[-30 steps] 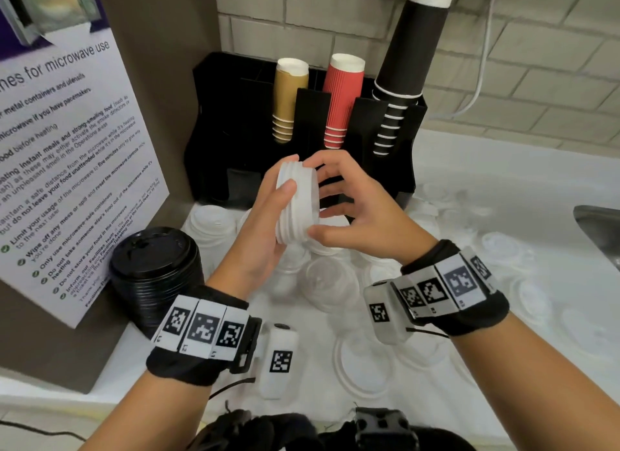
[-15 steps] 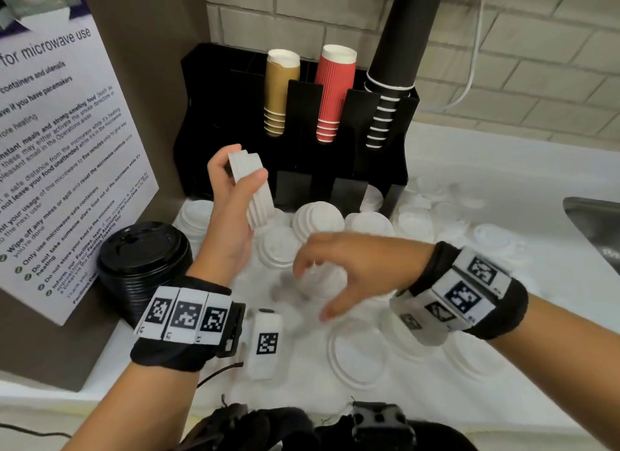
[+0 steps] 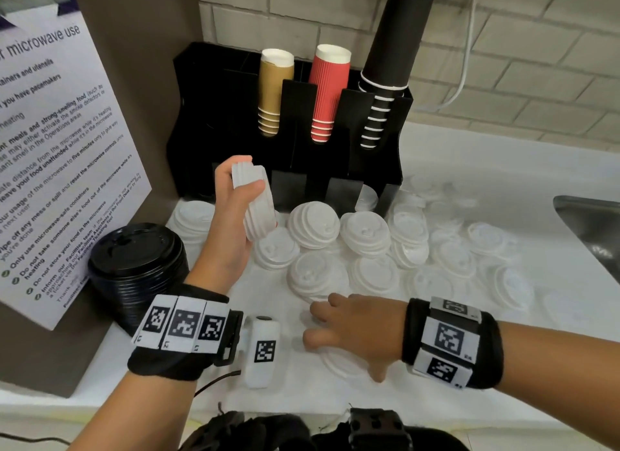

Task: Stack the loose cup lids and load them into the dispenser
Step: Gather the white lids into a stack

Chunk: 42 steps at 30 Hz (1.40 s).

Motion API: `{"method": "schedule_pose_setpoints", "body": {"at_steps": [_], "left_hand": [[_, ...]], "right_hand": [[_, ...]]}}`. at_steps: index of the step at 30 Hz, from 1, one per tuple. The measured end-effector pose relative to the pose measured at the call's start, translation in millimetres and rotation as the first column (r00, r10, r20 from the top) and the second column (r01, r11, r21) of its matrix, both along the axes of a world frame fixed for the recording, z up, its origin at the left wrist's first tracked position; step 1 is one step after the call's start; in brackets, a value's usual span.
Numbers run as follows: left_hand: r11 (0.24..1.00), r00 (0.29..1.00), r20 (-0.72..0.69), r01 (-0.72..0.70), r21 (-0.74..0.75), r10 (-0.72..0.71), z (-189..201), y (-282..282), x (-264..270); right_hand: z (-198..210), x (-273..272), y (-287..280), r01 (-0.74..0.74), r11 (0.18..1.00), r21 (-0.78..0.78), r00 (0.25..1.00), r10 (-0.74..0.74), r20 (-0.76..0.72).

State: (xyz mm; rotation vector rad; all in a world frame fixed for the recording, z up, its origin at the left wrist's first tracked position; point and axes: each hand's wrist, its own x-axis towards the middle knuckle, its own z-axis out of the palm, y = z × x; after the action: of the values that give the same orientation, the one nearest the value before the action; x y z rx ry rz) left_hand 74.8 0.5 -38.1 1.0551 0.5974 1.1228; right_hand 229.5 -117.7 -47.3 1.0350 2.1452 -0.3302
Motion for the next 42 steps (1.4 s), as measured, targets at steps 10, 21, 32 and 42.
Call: {"method": "schedule_pose_setpoints", "body": {"at_steps": [10, 21, 32, 42], "left_hand": [[0.999, 0.999, 0.003, 0.045, -0.010, -0.045, 1, -5, 1], [0.991, 0.993, 0.019, 0.120, -0.054, -0.119, -6, -13, 6], [0.995, 0.995, 0.032, 0.094, -0.044, -0.093, -5, -14, 4], [1.000, 0.999, 0.031, -0.014, -0.028, 0.015, -2, -4, -8]], "right_hand": [[57, 27, 37, 0.447, 0.894, 0.029, 0.687, -0.322, -0.651], [53, 8, 56, 0.633, 0.724, -0.274, -0.096, -0.278, -0.956], [46, -8, 58, 0.620, 0.742, -0.256, -0.118, -0.235, -0.965], [21, 17, 67, 0.733, 0.676, 0.072, 0.508, -0.474, -0.719]]}}
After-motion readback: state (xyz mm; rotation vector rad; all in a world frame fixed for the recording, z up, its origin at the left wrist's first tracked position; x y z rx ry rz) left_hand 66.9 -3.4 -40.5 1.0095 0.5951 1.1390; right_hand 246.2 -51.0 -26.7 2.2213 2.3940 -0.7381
